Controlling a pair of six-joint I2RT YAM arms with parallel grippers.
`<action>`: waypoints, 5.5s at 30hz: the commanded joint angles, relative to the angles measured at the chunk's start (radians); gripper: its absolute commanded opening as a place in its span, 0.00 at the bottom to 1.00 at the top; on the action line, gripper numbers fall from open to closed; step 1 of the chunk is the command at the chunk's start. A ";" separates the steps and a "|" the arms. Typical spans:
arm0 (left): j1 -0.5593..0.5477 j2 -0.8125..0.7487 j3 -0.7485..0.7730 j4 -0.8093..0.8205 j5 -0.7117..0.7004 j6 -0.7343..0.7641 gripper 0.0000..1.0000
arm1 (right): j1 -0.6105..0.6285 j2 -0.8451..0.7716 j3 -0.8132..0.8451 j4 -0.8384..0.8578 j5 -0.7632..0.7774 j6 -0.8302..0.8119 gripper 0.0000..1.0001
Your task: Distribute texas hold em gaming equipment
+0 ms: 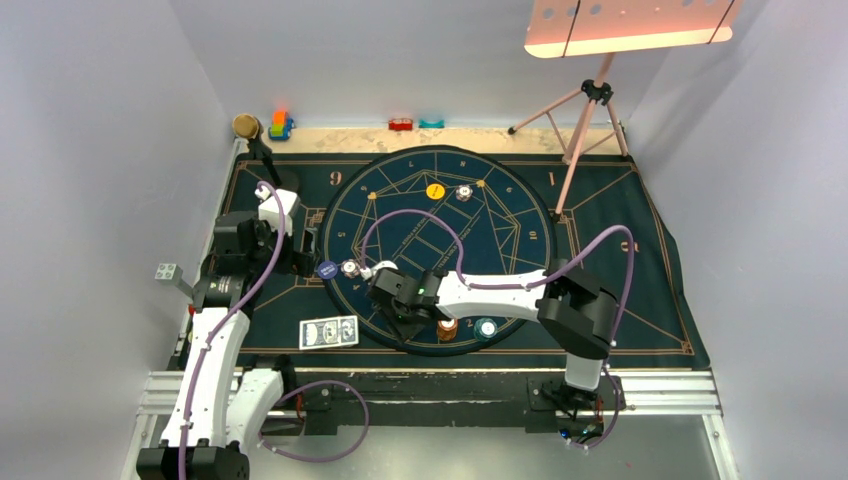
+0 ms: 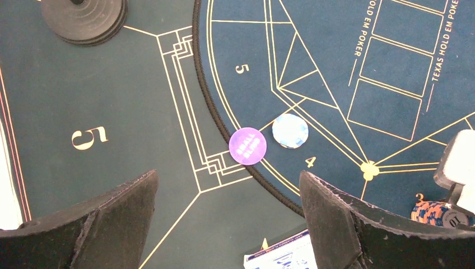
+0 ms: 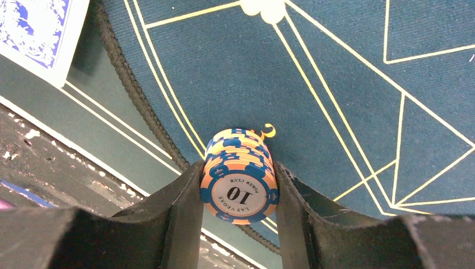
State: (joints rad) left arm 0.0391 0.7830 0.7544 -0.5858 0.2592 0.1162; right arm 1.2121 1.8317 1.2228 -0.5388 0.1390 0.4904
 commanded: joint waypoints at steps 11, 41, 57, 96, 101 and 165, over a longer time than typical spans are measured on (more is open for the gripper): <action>0.007 -0.013 -0.007 0.027 0.012 0.014 1.00 | -0.010 -0.155 0.154 -0.136 0.131 -0.025 0.23; 0.007 -0.015 -0.007 0.025 0.020 0.016 1.00 | -0.619 -0.442 -0.421 -0.107 0.113 0.285 0.21; 0.007 -0.010 -0.006 0.024 0.021 0.015 1.00 | -0.613 -0.415 -0.413 -0.126 0.121 0.253 0.74; 0.007 -0.017 -0.007 0.025 0.019 0.016 1.00 | -0.064 -0.359 -0.223 -0.114 0.085 0.141 0.86; 0.007 -0.019 -0.007 0.024 0.019 0.014 1.00 | -0.057 -0.350 -0.229 -0.107 0.085 0.149 0.78; 0.019 0.009 0.003 0.027 -0.030 -0.009 1.00 | -0.117 0.387 0.637 -0.047 -0.001 -0.129 0.21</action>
State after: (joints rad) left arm 0.0505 0.7902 0.7540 -0.5858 0.2314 0.1154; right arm 1.0931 2.2028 1.7866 -0.6285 0.1722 0.3756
